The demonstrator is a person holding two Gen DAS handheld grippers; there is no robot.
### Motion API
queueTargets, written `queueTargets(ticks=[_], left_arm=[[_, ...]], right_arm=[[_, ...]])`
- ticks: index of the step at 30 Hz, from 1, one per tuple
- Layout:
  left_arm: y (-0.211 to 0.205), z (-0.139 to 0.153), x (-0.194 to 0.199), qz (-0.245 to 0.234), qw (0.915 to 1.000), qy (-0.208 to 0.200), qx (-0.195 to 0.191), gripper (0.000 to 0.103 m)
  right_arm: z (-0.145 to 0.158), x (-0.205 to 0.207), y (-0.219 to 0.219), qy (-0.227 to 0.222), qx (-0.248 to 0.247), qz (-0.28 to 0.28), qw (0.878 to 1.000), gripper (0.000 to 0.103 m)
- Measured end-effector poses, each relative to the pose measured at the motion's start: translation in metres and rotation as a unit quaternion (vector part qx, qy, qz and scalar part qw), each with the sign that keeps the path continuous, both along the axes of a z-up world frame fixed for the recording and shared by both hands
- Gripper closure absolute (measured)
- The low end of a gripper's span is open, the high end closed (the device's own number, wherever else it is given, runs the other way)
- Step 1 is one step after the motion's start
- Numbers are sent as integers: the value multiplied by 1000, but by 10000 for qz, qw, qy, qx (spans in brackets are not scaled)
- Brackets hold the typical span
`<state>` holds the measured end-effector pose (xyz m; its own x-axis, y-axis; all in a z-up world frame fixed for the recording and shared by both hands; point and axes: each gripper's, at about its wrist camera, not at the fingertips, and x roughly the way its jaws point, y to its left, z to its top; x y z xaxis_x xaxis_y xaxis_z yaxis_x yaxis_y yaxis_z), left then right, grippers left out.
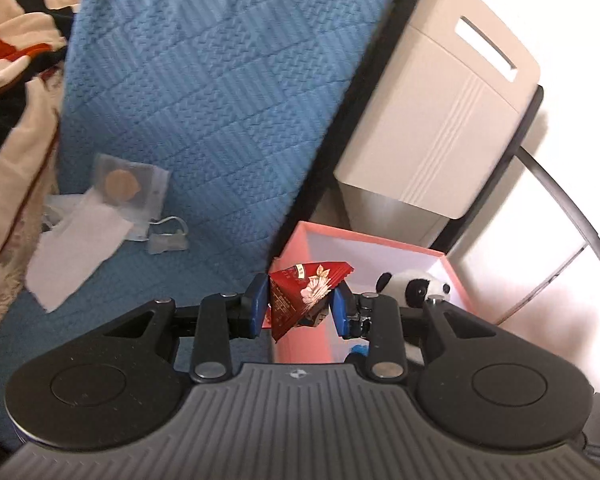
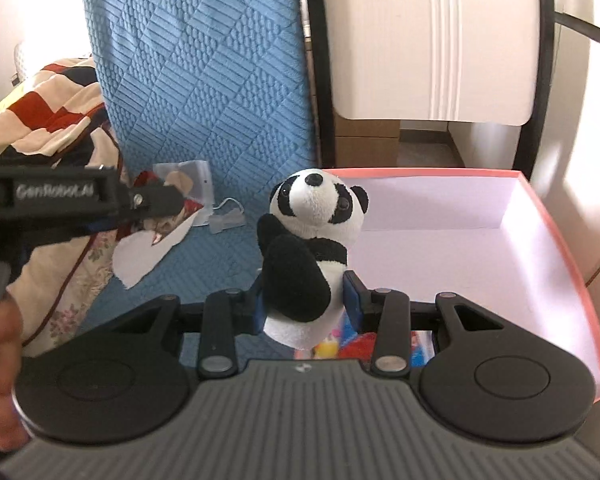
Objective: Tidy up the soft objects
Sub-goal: 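Carry the panda with the right tool into the box while the left carries the red packet, then open both grippers to drop the panda and red packet in the box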
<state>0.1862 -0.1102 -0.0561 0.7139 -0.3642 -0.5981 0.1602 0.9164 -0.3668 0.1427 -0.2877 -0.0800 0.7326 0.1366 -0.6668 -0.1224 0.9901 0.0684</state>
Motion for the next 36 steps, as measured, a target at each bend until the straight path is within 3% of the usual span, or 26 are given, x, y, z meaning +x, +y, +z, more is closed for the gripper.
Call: queueTargets(ticks=[13,21,27,36], left_arm=[[-87,-31,4,-618,9972,234,343,65],[-130,-63,16,-942,9927,545,511,65],[-158,-82,26,-1210,9879,649,717,65],[-175,-98,31,-1319,9856,672,823,64]], right_arm=[[-25,-1,-73,133,-282,-347,9989,61],[-53,3,-120,370,-160,-630,9972,61],[-65,8,-136,375,-356,-618,9967,61],[-79,17,-150,503,-125,-701,9962,59]])
